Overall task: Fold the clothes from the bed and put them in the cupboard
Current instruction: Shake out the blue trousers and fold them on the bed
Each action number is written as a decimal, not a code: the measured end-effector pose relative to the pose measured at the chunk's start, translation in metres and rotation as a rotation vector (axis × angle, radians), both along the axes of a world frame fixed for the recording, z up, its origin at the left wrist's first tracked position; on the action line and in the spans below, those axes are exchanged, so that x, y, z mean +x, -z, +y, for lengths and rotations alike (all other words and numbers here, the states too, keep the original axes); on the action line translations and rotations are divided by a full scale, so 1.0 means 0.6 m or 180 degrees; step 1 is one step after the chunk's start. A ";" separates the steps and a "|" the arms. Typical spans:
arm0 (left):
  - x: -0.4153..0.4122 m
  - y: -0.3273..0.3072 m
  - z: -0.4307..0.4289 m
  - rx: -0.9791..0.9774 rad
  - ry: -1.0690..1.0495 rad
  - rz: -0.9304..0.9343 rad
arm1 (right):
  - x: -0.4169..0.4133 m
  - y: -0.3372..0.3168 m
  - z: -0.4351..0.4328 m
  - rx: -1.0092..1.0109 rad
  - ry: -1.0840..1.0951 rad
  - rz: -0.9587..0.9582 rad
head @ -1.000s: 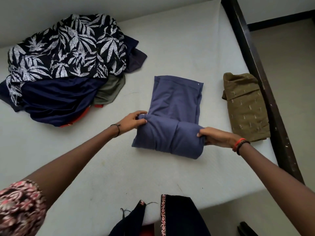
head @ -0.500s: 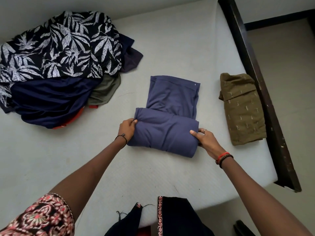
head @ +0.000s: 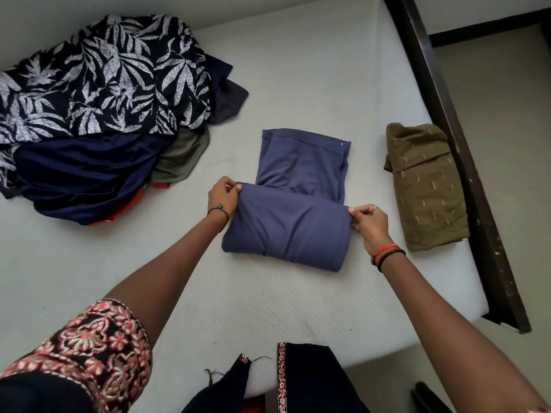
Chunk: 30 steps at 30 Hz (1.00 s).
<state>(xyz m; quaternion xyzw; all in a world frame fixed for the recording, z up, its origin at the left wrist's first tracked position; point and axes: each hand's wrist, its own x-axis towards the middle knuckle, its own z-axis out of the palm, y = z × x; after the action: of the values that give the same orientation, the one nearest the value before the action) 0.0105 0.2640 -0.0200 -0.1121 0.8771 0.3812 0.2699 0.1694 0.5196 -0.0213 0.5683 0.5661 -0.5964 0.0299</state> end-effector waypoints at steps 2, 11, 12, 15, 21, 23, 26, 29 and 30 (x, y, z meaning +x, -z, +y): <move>0.005 0.004 0.002 -0.0039 -0.0219 0.0059 | 0.003 0.000 -0.004 0.0358 0.0001 -0.0081; 0.119 0.006 -0.090 -0.0802 0.3828 0.2275 | 0.116 -0.013 -0.110 0.3093 -0.3726 -0.0089; 0.133 0.015 -0.096 -0.1047 0.4168 0.2252 | 0.126 -0.001 -0.113 0.3132 -0.4049 -0.0216; 0.146 0.034 -0.084 -0.1453 0.4097 0.2239 | 0.121 0.014 -0.113 0.3308 -0.4303 -0.0422; 0.123 0.042 -0.073 -0.1339 0.4101 0.2224 | 0.113 0.019 -0.107 0.3725 -0.4454 -0.0572; 0.119 0.029 -0.079 -0.1068 0.4161 0.1931 | 0.125 0.018 -0.095 0.3635 -0.4613 -0.0570; 0.123 0.000 -0.080 -0.0772 0.4196 0.1234 | 0.136 0.008 -0.084 0.3212 -0.4695 -0.0509; 0.126 -0.045 -0.077 -0.0807 0.4411 0.0245 | 0.140 -0.035 -0.077 0.2630 -0.4850 -0.0306; 0.127 -0.060 -0.075 -0.0766 0.4451 -0.0050 | 0.143 -0.056 -0.071 0.2242 -0.4987 -0.0248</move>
<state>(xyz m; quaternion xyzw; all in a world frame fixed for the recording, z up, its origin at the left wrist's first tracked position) 0.0865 0.2187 0.0163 0.4454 0.7776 0.0182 0.4435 0.2554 0.4768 0.0123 0.0098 0.9458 -0.1733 0.2744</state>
